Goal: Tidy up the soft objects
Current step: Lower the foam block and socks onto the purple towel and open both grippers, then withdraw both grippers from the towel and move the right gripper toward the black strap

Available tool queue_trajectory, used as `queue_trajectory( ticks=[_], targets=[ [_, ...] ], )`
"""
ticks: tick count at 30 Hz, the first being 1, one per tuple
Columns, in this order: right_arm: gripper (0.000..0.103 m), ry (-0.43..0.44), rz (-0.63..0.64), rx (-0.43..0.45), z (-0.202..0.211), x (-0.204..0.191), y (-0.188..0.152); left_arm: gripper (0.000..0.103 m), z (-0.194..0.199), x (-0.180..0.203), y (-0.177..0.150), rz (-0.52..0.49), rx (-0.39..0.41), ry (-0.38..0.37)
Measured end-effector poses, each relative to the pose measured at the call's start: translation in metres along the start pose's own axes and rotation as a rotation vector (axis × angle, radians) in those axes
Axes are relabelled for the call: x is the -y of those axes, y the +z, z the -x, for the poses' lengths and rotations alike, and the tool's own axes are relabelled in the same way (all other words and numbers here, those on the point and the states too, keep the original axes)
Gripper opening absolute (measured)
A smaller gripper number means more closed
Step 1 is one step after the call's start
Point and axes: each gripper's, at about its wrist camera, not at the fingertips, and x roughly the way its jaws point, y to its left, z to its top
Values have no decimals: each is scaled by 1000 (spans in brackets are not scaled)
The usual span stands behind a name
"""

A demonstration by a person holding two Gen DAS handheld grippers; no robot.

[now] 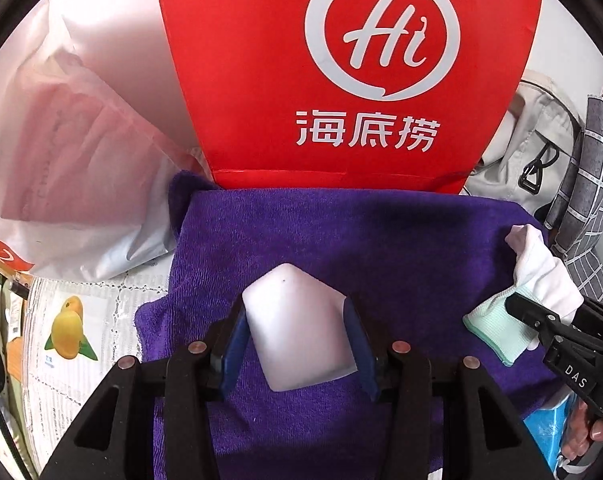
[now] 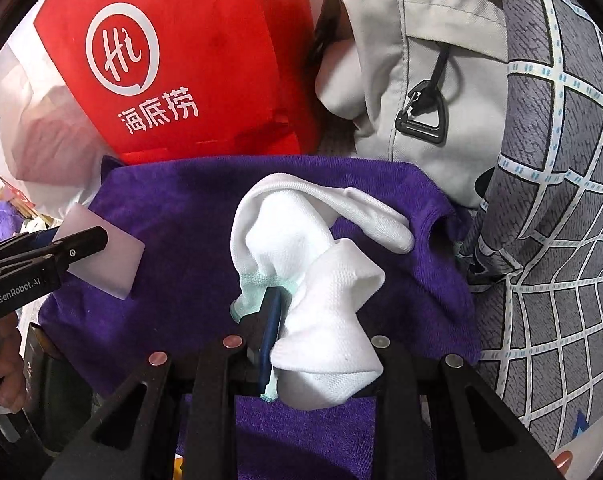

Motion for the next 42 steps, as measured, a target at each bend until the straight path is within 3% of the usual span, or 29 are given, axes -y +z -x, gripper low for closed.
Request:
queue_trajectory(
  ticks=[7, 15, 21, 25, 34, 37, 42],
  targets=[
    [60, -20, 29, 45, 13, 0, 1, 56, -2, -10, 2, 46, -15, -38],
    [80, -59, 59, 135, 46, -1, 5, 74, 11, -16, 6, 64, 30, -54],
    [81, -41, 23, 225, 83, 1, 4, 74, 24, -7, 5, 48, 53, -56],
    [81, -40, 33, 267, 107, -10, -14, 74, 35, 3, 3, 18, 77, -35],
    [80, -40, 79, 218, 139, -34, -102, 74, 90, 16, -8, -4, 152, -56],
    [79, 7, 82, 174, 150, -40, -139, 74, 115, 21, -17, -23, 185, -72],
    [79, 21, 112, 133, 160, -53, -189, 74, 135, 24, -43, -26, 170, -94]
  ],
)
